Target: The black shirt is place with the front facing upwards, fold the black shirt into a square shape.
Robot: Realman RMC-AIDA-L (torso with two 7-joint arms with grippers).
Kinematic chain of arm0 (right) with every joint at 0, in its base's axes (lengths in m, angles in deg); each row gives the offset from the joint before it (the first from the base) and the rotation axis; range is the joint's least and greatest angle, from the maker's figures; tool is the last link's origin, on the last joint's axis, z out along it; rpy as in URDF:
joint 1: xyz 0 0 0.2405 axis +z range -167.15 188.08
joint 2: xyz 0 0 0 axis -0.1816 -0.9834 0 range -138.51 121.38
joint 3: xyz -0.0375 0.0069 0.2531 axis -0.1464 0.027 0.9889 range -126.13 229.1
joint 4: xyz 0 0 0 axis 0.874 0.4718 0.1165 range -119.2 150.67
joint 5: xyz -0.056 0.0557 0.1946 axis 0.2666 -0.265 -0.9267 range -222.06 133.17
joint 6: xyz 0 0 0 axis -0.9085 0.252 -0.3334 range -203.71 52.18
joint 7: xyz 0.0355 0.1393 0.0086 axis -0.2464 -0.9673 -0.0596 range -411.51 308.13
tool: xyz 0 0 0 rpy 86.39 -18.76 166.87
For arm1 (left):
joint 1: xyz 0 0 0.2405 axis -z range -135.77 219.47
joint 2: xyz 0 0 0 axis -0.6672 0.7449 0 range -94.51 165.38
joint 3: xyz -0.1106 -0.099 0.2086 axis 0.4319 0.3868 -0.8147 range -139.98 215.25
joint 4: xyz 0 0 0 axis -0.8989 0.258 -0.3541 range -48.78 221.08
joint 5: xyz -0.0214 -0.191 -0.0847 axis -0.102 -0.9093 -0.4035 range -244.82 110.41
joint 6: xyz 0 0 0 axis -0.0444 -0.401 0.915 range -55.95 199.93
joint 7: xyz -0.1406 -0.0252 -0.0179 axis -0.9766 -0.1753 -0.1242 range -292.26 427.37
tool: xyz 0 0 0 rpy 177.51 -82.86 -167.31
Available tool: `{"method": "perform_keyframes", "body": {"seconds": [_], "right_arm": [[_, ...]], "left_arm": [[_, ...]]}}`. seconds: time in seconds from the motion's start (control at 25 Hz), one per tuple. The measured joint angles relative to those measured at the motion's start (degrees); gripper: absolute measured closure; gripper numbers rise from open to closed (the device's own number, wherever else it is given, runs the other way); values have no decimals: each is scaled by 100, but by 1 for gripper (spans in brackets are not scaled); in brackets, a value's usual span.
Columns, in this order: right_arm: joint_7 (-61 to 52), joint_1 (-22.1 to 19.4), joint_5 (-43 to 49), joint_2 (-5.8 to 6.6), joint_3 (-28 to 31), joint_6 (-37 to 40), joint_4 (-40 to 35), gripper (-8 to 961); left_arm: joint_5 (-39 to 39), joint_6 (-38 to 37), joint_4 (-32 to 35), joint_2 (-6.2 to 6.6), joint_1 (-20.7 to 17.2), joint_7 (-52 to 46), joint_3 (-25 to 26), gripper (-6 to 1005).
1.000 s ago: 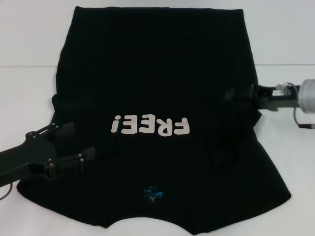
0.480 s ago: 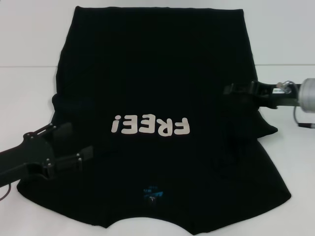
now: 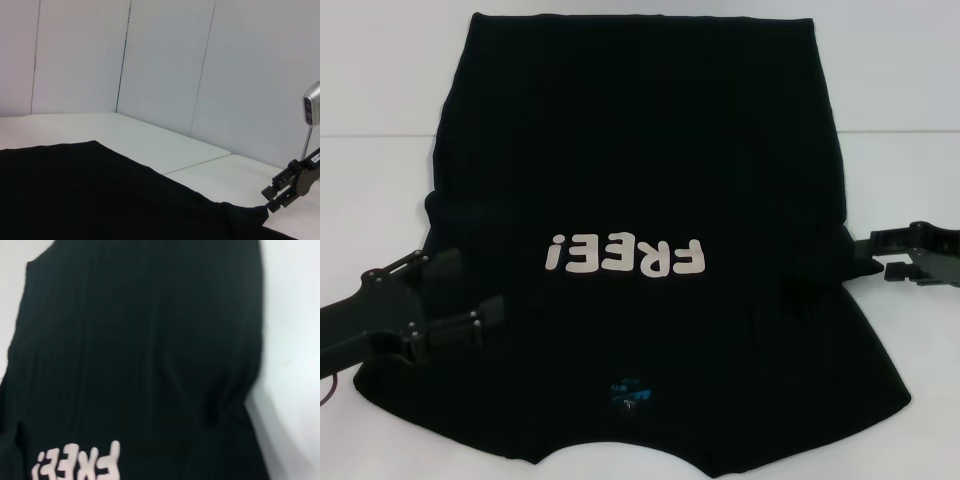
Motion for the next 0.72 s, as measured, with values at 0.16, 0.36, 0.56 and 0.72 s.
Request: {"method": "perform_keyframes", "body": {"seconds": [0.16, 0.36, 0.56, 0.72], "right_arm": [[-1, -29, 26, -21, -28, -68, 33, 292], [-2, 55, 228, -67, -21, -118, 36, 293], [-4, 86, 216, -133, -4, -248, 36, 295], [-6, 139, 231, -223, -30, -401, 36, 296]], "left_arm": [[0, -1, 0, 7, 1, 0, -2, 54], [0, -7, 0, 8, 1, 0, -2, 54], [0, -3, 0, 8, 1, 0, -2, 55], [0, -1, 0, 8, 1, 0, -1, 55]]}}
